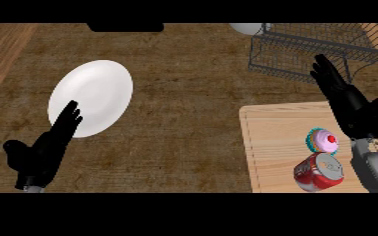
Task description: Pick the cupcake from the cutting board and place it in the tiered basket
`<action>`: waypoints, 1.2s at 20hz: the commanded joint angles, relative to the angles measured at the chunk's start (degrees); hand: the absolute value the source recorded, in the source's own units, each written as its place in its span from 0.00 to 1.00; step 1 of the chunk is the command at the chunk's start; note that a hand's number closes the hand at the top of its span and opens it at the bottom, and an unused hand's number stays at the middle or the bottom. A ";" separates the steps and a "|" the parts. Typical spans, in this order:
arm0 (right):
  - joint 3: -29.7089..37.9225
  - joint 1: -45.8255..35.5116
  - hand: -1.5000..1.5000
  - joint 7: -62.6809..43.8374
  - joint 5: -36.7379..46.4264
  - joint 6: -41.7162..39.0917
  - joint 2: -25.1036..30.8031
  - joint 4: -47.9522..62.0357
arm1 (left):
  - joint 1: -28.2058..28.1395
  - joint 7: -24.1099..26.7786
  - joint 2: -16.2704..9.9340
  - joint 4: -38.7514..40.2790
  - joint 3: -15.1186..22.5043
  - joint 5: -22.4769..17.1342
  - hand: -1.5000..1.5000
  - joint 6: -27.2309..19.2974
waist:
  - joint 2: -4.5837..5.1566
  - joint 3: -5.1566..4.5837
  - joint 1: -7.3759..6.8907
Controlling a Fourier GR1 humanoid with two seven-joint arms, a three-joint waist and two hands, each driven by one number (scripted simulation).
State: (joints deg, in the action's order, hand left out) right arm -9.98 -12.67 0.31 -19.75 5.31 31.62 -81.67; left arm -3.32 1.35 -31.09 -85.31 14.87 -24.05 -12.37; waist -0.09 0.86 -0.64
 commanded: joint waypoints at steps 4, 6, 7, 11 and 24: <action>7.37 -4.07 0.00 -4.89 2.51 19.37 -6.80 4.89 | 5.88 3.27 2.70 0.18 1.70 2.92 0.50 1.62 | 0.25 -0.95 1.47; 10.47 -5.66 0.00 -6.87 3.85 28.92 -9.33 6.92 | 6.77 5.45 4.17 -1.33 3.78 3.95 0.50 2.57 | 0.34 -1.05 1.47; 6.54 -1.27 0.00 -9.09 14.11 28.75 1.18 11.87 | 6.17 4.60 4.97 -0.96 4.62 3.41 0.50 2.72 | 1.22 -1.66 2.34; 9.38 -7.34 0.00 -1.08 10.55 42.65 -17.80 9.38 | 8.70 5.32 6.79 1.62 5.58 4.13 0.50 4.73 | 0.36 -0.87 0.34; -9.77 -7.32 0.00 -41.60 32.05 25.73 10.26 6.57 | 10.34 7.38 10.36 7.92 5.25 5.92 0.50 4.81 | -0.64 -1.91 2.13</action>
State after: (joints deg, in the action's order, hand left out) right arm -15.53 -20.00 -30.64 9.87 40.71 34.87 -77.08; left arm 6.95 8.72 -21.06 -77.72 19.77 -18.40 -7.64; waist -1.09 -1.04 1.32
